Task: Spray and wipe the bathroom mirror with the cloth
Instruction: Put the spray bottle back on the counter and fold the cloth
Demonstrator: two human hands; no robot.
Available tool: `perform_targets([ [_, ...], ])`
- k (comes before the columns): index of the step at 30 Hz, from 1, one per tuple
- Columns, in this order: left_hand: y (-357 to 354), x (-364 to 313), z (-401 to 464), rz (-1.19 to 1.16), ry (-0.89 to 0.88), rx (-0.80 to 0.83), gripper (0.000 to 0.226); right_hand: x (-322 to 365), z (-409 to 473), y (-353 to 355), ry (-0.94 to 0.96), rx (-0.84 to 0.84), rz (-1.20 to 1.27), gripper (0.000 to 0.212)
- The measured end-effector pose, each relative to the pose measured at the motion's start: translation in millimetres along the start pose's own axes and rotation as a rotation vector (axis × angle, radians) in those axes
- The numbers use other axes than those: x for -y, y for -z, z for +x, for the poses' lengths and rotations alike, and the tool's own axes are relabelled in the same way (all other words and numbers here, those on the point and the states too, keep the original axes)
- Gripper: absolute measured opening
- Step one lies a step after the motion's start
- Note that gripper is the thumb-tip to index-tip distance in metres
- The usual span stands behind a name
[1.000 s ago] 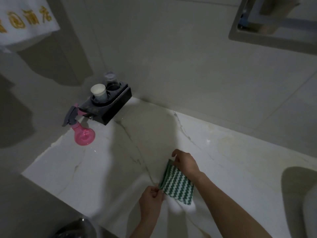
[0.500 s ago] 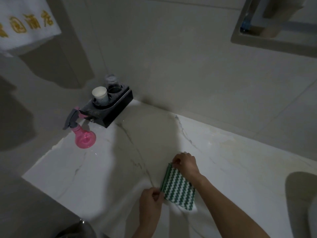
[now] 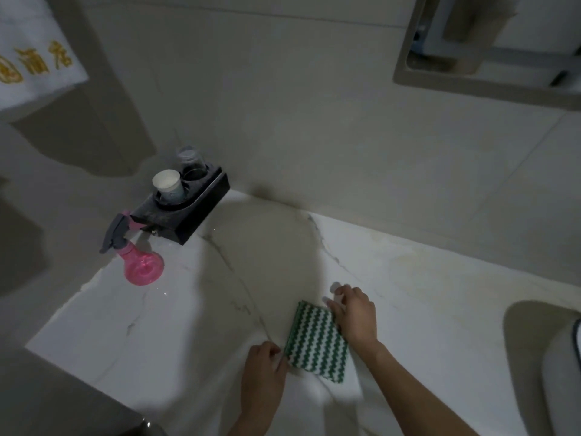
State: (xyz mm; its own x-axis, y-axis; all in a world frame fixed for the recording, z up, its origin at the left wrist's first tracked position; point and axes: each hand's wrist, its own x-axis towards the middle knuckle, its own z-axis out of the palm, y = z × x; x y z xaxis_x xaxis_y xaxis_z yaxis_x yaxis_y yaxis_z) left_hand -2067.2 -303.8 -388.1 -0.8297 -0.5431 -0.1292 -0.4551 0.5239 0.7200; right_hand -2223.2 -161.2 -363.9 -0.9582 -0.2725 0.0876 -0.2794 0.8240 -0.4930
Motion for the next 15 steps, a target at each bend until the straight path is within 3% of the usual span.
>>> perform_targets([
  [4, 1, 7, 1, 0.05, -0.222, 0.06, 0.028, -28, -30, 11, 0.029, -0.048, 0.028, 0.02],
  [12, 6, 15, 6, 0.312, -0.67, 0.209, 0.038, -45, -99, -6, 0.434, -0.021, -0.071, 0.037],
  [15, 7, 19, 1, 0.374, -0.726, 0.315, 0.047, -52, -117, -13, 0.439, 0.054, -0.171, 0.048],
])
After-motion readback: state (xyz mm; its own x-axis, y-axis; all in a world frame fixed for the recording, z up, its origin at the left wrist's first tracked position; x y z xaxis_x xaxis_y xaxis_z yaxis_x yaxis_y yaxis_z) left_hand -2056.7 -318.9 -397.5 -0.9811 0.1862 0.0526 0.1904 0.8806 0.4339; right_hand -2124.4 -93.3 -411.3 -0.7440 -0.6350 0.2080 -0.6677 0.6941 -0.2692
